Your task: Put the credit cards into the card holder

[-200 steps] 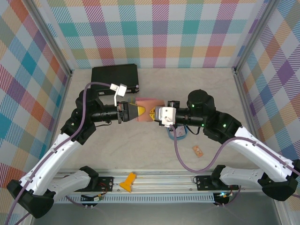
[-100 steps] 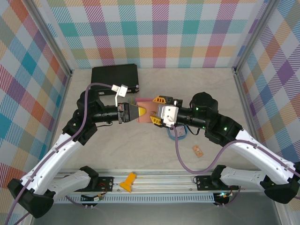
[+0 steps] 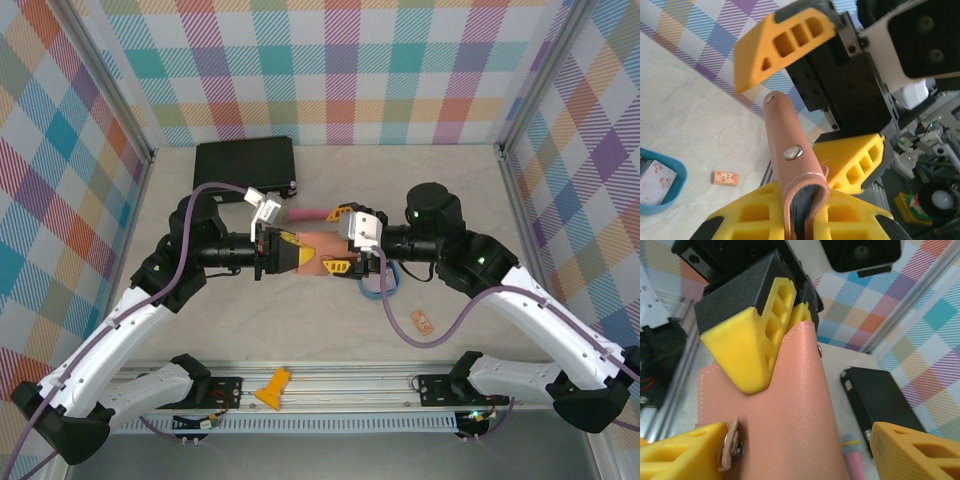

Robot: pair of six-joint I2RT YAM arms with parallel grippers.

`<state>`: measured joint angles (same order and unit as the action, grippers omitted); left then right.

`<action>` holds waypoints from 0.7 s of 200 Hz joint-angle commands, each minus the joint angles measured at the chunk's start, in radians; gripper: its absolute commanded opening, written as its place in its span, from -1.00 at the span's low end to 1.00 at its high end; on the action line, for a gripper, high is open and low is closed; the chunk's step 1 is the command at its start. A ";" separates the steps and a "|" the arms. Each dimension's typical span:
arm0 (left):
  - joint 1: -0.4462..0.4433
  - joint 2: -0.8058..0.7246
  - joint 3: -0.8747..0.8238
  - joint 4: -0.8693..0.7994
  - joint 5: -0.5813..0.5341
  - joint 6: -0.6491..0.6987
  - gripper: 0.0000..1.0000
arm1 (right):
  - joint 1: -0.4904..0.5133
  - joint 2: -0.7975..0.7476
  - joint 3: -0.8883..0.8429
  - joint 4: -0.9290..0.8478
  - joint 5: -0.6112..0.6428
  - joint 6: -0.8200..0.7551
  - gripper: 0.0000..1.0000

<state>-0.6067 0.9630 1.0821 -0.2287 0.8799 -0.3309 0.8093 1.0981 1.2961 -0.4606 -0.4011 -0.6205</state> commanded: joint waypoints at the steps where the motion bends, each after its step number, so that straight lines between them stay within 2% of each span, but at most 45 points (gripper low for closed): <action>1: -0.028 -0.052 0.072 0.016 0.161 0.113 -1.00 | -0.042 0.038 0.018 -0.123 -0.042 0.043 0.44; 27: -0.028 -0.054 0.070 0.022 0.186 0.185 -1.00 | -0.063 0.055 0.028 -0.148 -0.085 0.057 0.29; 63: -0.028 -0.041 0.079 -0.005 0.204 0.252 -1.00 | -0.102 0.074 0.042 -0.179 -0.166 0.059 -0.10; 96: -0.029 -0.033 0.081 -0.011 0.214 0.309 -1.00 | -0.105 0.117 0.082 -0.242 -0.246 0.043 -0.12; 140: -0.030 -0.009 0.094 -0.004 0.227 0.313 -1.00 | -0.108 0.146 0.111 -0.273 -0.254 0.058 -0.15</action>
<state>-0.6083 0.9733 1.1141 -0.2966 0.9451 -0.0429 0.7311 1.2087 1.3941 -0.6697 -0.7193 -0.5598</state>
